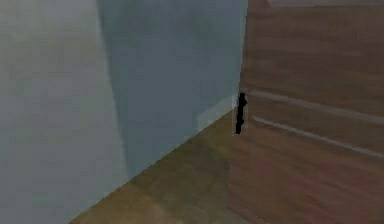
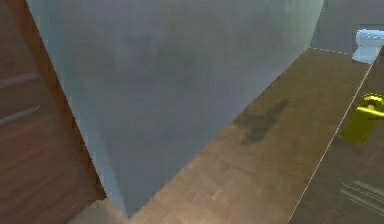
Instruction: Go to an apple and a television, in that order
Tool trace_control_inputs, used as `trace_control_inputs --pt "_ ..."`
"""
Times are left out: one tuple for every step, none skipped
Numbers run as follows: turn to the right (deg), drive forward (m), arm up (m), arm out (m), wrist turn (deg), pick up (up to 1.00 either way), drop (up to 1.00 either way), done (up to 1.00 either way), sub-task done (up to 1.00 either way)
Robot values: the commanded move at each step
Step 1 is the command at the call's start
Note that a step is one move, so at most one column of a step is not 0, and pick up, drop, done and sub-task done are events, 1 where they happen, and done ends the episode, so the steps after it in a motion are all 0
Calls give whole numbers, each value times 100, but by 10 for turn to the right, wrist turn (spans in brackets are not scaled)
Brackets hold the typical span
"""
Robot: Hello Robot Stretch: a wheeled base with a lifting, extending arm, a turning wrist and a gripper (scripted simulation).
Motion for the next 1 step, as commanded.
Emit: trace_control_inputs --pt "0 60 0 0 0 0 0 0 0"
